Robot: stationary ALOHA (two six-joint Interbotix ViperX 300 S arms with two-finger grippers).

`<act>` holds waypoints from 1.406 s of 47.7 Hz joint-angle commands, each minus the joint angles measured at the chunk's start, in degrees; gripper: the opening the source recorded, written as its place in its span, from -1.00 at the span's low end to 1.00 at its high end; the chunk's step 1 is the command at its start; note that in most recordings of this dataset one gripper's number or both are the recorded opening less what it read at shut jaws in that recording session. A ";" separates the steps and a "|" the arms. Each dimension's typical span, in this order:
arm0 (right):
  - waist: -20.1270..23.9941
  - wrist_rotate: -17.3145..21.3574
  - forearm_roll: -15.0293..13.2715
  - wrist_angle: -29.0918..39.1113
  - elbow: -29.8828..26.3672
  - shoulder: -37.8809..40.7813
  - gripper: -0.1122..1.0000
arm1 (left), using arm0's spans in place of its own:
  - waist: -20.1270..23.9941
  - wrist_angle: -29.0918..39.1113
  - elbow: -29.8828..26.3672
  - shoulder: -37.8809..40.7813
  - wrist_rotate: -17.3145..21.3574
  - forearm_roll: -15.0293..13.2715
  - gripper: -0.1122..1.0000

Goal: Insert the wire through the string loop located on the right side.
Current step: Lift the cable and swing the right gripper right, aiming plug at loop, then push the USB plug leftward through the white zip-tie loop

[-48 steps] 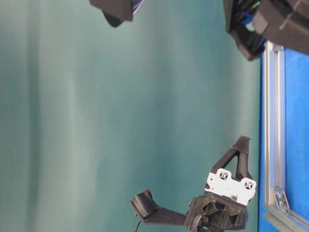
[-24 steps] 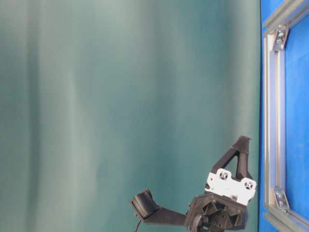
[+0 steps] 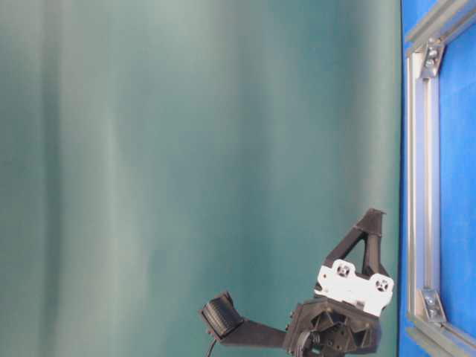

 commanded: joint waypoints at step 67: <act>-12.48 -0.62 0.00 -2.90 0.88 0.97 -0.87 | -0.70 -0.70 -0.35 -1.93 0.09 0.26 -0.80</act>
